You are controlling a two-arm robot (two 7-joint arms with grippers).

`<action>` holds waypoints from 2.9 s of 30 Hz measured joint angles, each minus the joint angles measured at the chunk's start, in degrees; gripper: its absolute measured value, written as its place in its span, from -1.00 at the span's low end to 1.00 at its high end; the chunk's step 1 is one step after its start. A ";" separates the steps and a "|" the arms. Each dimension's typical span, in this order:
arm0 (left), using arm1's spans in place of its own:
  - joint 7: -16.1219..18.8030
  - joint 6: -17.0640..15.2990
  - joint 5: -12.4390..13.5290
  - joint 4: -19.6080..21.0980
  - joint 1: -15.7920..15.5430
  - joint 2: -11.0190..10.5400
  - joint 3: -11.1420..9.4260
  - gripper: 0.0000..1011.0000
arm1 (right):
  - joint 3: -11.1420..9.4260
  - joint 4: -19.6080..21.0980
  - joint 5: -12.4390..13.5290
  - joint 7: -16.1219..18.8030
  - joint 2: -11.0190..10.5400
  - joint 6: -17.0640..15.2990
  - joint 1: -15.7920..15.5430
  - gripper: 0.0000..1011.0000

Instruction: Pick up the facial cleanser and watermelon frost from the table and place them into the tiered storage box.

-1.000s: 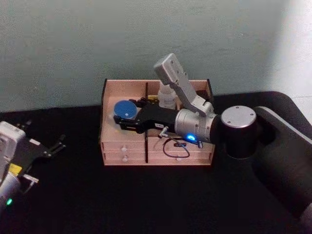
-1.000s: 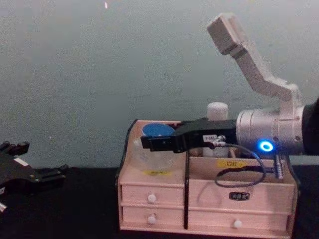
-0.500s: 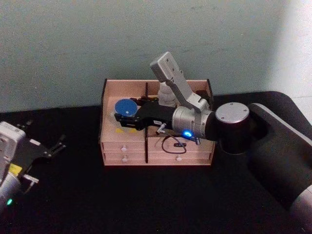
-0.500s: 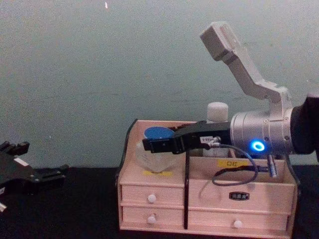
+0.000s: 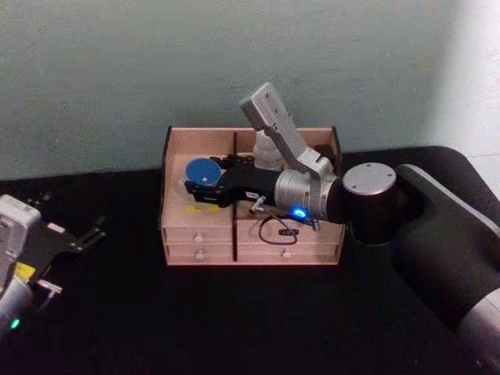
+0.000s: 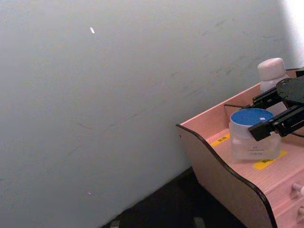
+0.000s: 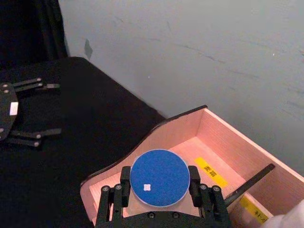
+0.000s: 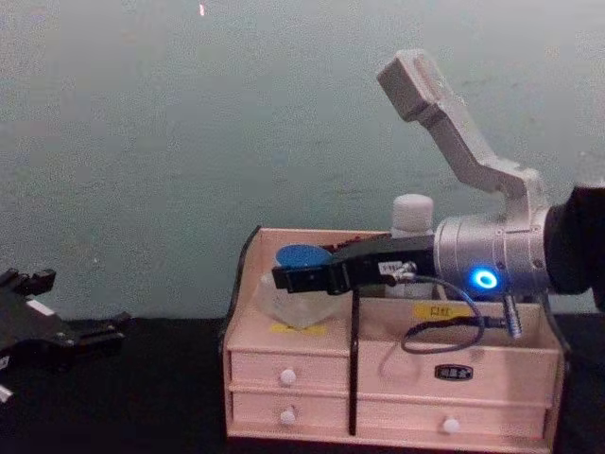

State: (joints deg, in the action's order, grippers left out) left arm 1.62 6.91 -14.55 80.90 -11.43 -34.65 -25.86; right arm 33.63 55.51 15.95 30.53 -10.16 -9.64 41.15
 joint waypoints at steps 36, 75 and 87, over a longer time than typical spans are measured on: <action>0.00 0.00 0.00 0.00 0.00 0.00 0.00 0.98 | 0.14 0.82 -0.02 -0.22 -0.30 0.11 -0.34 0.98; 0.00 0.00 0.00 0.00 0.00 0.00 0.00 0.98 | -18.41 40.83 6.03 -15.61 -25.48 -2.61 -33.27 0.98; 0.00 0.00 0.00 0.00 0.00 0.00 0.00 0.98 | -18.26 33.72 -7.53 -35.08 -18.35 -4.98 -31.57 0.98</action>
State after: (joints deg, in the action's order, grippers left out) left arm 1.62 6.91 -14.55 80.90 -11.43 -34.65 -25.87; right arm 15.37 89.24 8.42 -4.55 -28.51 -14.62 9.59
